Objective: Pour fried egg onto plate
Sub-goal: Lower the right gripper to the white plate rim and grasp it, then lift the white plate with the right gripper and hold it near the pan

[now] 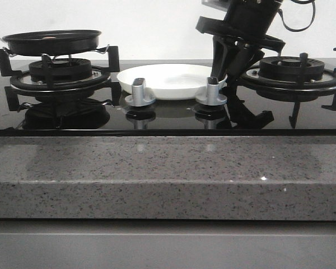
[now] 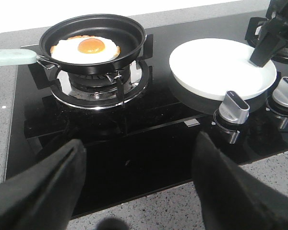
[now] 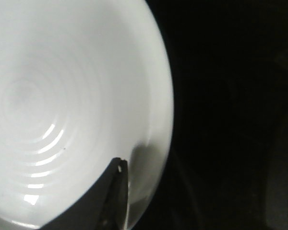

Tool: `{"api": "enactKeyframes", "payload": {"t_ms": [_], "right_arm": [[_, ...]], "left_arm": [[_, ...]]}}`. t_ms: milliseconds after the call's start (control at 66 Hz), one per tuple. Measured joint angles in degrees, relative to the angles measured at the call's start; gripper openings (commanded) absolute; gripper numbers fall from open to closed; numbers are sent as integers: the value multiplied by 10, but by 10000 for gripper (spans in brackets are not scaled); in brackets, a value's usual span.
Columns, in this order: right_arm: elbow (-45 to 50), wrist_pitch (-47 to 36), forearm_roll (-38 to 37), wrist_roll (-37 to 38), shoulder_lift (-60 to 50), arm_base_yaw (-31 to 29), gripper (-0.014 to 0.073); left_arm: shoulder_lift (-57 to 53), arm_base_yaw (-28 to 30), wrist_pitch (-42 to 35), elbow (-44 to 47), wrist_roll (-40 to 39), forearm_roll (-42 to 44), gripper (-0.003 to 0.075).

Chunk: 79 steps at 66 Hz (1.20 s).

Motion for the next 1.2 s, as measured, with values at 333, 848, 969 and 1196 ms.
{"api": "enactKeyframes", "payload": {"t_ms": [333,848,969,1196], "right_arm": [[-3,-39,4,14,0,-2,-64],[2,-104,3,46,-77,-1,-67],[58,-105,4,46,-152,10,-67],[247,-151,16,46,-295,54,-67]], "left_arm": [[0,0,0,0,0,0,459],[0,0,0,0,0,0,459],[0,0,0,0,0,0,459],[0,0,1,0,0,0,459]]}}
